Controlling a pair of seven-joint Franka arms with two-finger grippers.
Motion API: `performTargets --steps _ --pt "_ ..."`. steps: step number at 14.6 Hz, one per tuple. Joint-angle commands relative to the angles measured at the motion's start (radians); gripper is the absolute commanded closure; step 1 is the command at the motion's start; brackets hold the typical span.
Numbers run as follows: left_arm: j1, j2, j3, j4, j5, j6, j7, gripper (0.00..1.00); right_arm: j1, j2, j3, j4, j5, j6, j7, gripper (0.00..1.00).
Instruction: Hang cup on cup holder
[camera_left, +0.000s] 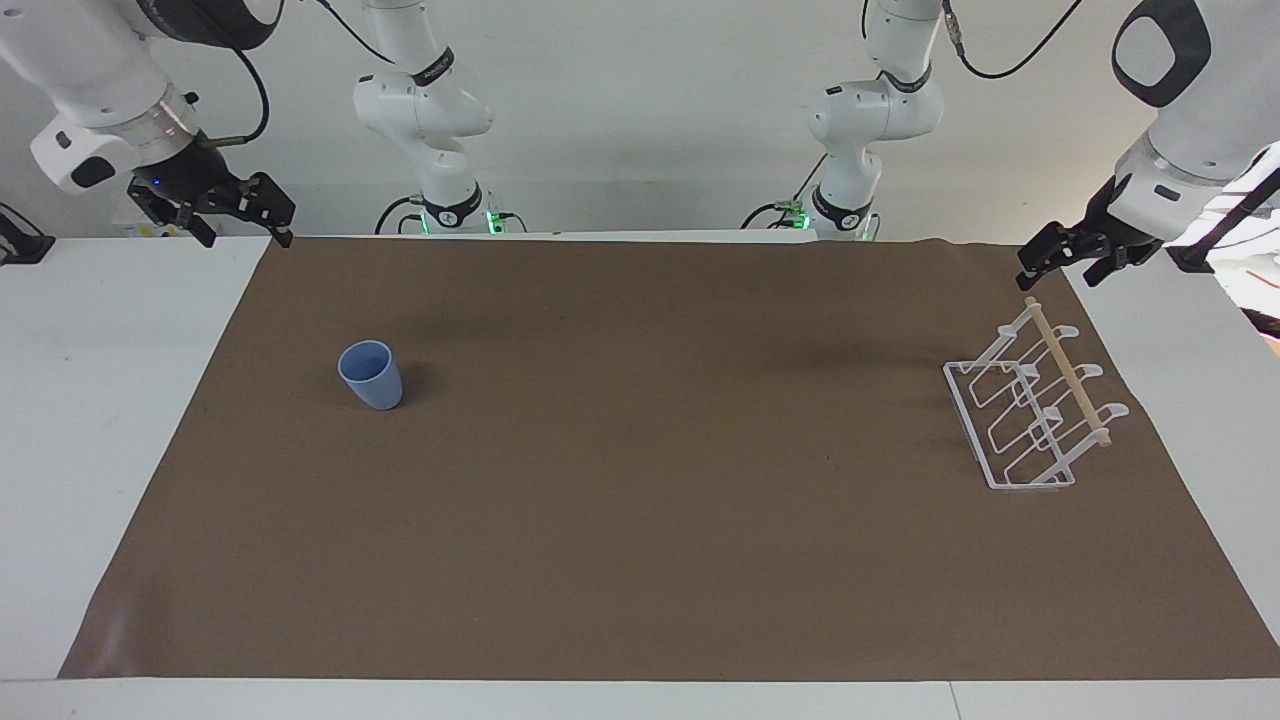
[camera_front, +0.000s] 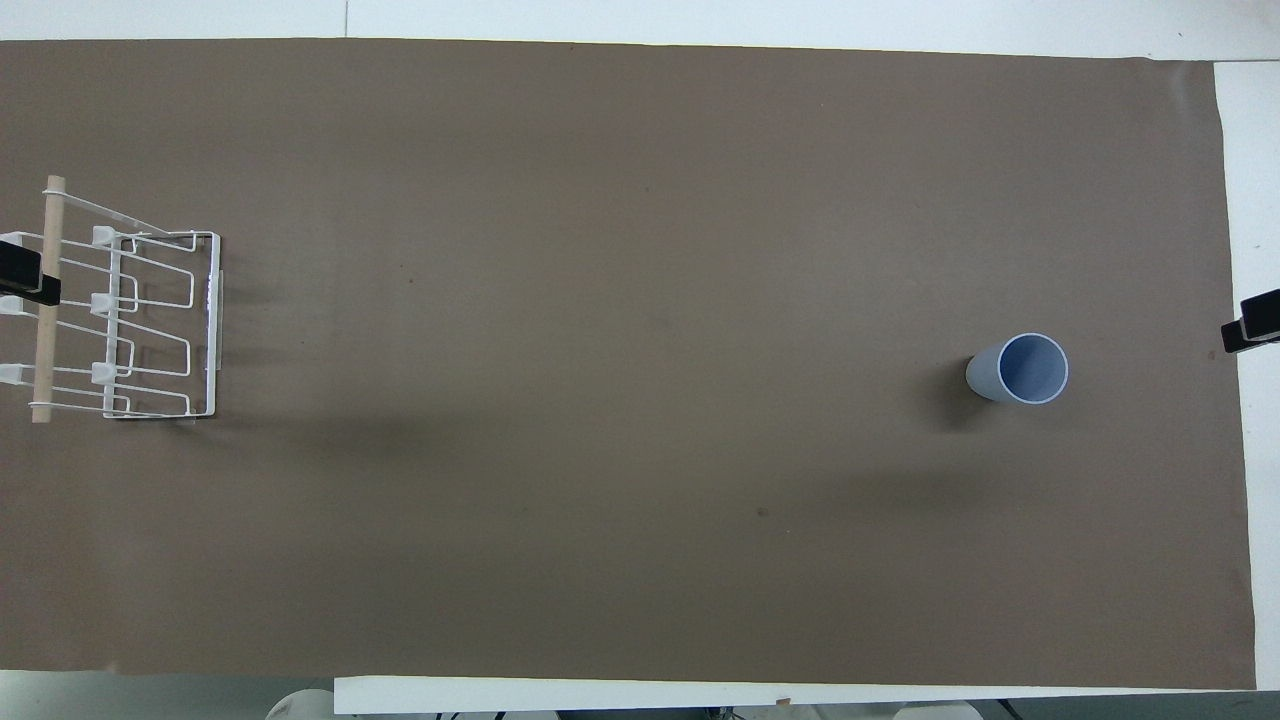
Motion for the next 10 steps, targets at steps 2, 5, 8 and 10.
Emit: performTargets --steps 2,5,8,10 --pt "0.009 -0.005 -0.007 0.003 0.018 -0.014 0.005 0.0 0.0 -0.051 0.002 -0.104 -0.017 0.109 -0.018 0.0" --pt "0.009 -0.005 -0.007 0.003 0.018 -0.014 0.005 0.0 0.002 -0.115 0.004 -0.355 -0.014 0.355 -0.02 0.0" --pt "0.009 -0.005 -0.007 0.003 0.018 -0.014 0.004 0.0 0.002 -0.111 0.006 -0.503 0.0 0.482 -0.018 0.0" --pt "0.009 -0.005 -0.007 0.003 0.018 -0.014 0.004 0.0 0.002 -0.108 0.006 -0.584 0.001 0.574 -0.049 0.0"
